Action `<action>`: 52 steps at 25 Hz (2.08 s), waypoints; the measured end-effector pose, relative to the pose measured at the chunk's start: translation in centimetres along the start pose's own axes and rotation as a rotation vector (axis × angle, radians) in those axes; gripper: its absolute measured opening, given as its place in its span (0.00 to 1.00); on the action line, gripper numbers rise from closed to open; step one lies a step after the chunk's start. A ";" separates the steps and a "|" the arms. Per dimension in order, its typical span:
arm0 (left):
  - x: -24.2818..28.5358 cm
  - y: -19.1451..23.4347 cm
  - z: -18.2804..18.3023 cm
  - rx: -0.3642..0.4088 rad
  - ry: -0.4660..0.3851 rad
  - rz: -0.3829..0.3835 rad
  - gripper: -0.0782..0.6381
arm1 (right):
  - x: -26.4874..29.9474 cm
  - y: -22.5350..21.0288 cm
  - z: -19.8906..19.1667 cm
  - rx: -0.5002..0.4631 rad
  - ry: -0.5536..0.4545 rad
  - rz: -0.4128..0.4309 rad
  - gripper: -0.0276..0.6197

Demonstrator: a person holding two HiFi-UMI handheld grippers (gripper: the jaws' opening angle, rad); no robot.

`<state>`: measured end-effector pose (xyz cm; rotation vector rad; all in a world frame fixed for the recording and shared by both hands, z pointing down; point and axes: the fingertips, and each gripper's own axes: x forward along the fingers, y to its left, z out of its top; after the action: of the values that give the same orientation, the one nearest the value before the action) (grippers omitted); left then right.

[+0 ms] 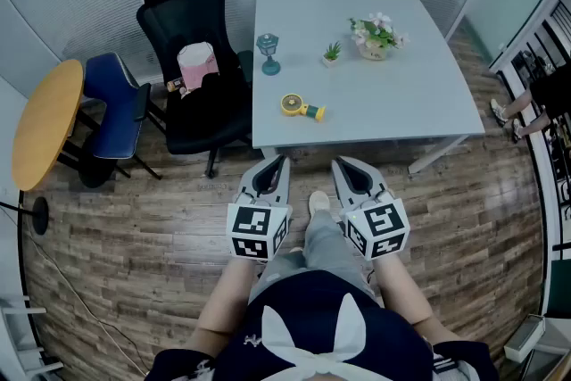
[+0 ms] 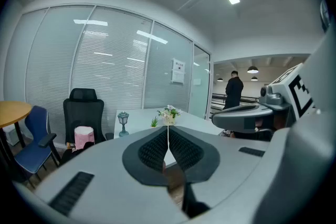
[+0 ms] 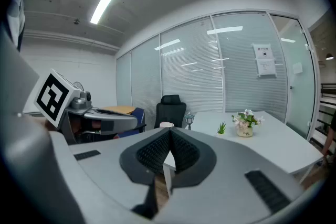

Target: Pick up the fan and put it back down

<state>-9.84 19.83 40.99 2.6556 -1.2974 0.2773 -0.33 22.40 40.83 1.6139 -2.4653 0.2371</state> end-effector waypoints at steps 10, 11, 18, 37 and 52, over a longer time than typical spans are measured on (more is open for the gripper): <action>2.8 1.4 0.3 -0.006 0.014 0.000 0.14 | 2.5 -2.2 1.3 -0.027 -0.010 -0.005 0.05; 3.1 1.6 0.4 -0.007 0.015 0.002 0.14 | 2.9 -2.4 1.6 -0.029 -0.015 -0.004 0.05; 5.5 3.5 0.9 -0.020 0.029 0.023 0.14 | 5.4 -3.9 2.4 -0.006 -0.008 0.047 0.35; 11.7 9.5 2.4 -0.042 0.044 0.129 0.14 | 13.3 -7.3 3.0 -0.086 0.074 0.191 0.52; 15.6 12.5 3.2 -0.069 0.049 0.188 0.14 | 18.8 -8.8 2.1 -0.143 0.171 0.321 0.52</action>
<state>-10.00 -0.35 42.62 2.4578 -1.5137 0.3145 0.22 1.70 43.55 1.0900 -2.5308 0.2263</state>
